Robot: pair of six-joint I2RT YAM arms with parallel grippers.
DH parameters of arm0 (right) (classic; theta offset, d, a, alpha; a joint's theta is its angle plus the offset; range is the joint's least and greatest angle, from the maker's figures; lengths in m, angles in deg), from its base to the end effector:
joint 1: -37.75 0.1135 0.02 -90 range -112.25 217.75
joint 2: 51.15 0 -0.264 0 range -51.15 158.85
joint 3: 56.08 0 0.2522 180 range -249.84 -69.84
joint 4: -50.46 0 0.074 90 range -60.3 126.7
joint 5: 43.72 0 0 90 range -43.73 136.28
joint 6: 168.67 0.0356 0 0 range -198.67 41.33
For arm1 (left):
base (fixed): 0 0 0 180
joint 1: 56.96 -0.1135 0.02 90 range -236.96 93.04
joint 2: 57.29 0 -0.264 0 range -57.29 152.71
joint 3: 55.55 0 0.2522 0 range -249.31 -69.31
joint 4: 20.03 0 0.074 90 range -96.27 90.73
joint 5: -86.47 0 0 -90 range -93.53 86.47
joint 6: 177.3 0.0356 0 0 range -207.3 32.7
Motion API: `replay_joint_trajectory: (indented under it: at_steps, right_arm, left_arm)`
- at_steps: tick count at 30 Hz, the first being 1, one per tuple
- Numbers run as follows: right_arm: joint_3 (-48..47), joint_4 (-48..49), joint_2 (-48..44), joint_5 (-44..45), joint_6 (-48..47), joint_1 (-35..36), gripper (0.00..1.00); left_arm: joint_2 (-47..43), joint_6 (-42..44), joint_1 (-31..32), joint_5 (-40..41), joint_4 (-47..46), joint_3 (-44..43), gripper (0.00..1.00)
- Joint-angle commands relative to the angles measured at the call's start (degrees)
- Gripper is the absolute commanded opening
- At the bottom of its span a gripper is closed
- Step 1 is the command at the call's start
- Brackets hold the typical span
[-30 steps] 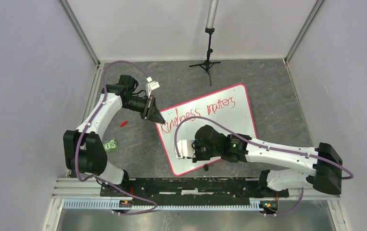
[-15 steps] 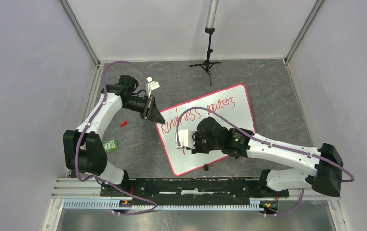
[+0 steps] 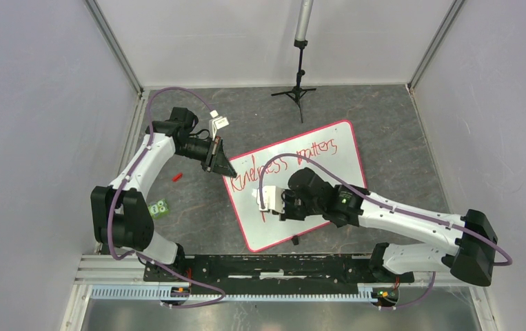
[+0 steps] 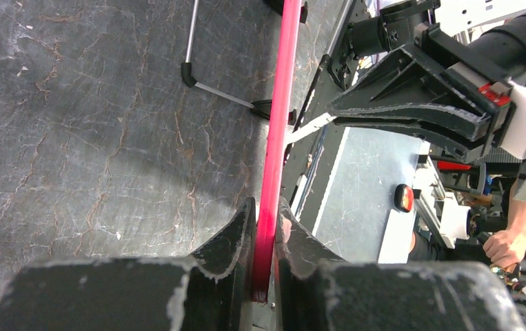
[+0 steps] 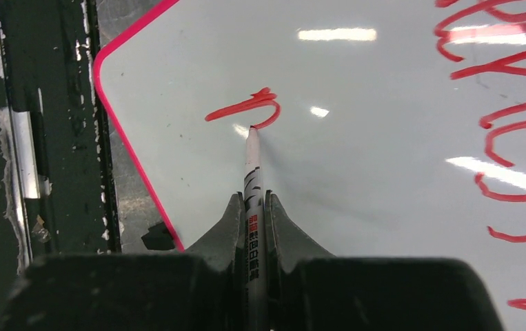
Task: Write a sentence on the whiteboard
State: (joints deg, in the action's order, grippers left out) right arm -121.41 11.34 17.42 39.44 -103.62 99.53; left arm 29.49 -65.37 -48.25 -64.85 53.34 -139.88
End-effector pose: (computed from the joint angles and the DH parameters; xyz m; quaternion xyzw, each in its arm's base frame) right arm 0.1174 0.2277 0.2713 -0.6446 0.6473 0.1791 0.3653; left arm 0.2715 -0.0732 0.2780 0.2862 0.8067 -0.4905 0.1637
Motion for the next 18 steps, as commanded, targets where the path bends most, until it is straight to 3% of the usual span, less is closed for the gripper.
replay_joint_trajectory:
  at_steps: [1,18]
  right_arm:
    - [2.4,-1.4,-0.4,-0.9,-0.6,1.4,0.00]
    - [-4.2,-0.8,0.3,2.6,-1.3,-2.4,0.00]
  left_arm:
    - [0.9,0.2,0.2,3.3,-1.8,-1.0,0.02]
    - [0.9,0.1,0.2,3.3,-1.8,-1.1,0.02]
